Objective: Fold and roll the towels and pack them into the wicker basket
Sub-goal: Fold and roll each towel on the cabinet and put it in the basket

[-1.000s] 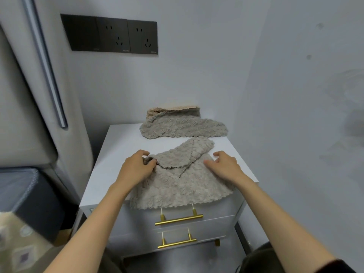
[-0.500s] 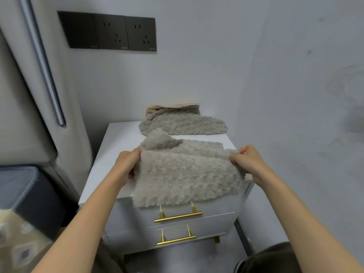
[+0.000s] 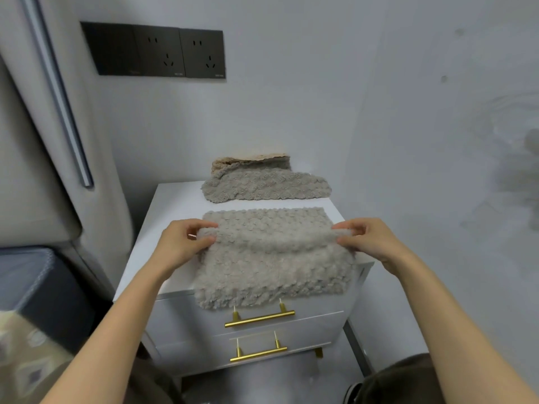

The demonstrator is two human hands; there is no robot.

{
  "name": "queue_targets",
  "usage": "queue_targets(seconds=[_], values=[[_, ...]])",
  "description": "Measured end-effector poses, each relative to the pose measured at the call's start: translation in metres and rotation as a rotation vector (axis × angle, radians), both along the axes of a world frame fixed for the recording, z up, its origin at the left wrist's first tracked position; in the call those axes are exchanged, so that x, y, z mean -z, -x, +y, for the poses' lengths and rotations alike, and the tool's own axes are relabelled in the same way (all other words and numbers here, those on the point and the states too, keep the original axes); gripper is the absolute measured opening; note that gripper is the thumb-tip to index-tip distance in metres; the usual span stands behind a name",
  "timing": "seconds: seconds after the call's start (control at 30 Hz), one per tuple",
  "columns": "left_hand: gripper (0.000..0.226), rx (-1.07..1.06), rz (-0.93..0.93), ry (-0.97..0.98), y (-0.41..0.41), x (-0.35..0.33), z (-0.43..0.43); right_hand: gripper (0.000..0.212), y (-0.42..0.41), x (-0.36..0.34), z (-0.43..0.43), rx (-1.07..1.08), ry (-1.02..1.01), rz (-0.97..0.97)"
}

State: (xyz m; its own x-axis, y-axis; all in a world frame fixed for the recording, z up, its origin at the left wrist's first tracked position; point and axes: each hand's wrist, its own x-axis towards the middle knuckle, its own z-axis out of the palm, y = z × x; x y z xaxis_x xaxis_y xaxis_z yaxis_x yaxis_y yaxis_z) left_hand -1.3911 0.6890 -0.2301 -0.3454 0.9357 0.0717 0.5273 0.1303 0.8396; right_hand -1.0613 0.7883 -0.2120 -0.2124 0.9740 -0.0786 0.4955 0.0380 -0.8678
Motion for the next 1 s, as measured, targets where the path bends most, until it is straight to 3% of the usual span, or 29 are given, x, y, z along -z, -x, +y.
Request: queue_targets(seconds=[0.13,0.27,0.33,0.47,0.57,0.67,0.9,1.0], values=[[0.014,-0.059,0.049,-0.149,0.003,-0.007,-0.005,0.017,-0.006,-0.009,-0.004,0.049,-0.132,0.175],[0.004,-0.100,0.141,-0.262,0.006,-0.012,-0.002,0.012,-0.001,-0.013,-0.008,0.043,-0.312,0.111],[0.008,-0.100,0.016,-0.306,0.006,-0.018,-0.001,0.007,0.003,-0.018,-0.010,0.067,-0.400,0.115],[0.012,-0.046,-0.340,-0.345,-0.004,-0.034,-0.006,0.006,0.013,-0.031,-0.016,0.059,-0.346,0.403],[0.014,-0.088,-0.352,-0.304,-0.004,-0.036,-0.003,0.014,0.021,-0.035,-0.019,0.102,-0.333,0.477],[0.016,-0.119,-0.363,-0.208,-0.002,-0.032,0.008,0.016,0.028,-0.031,-0.007,0.140,-0.322,0.405],[0.038,-0.221,-0.131,0.055,0.004,0.007,0.045,0.027,0.039,0.015,0.044,0.312,-0.123,0.125],[0.045,-0.254,0.247,0.094,0.006,0.012,0.044,0.045,0.038,0.022,0.047,0.276,-0.081,-0.052]])
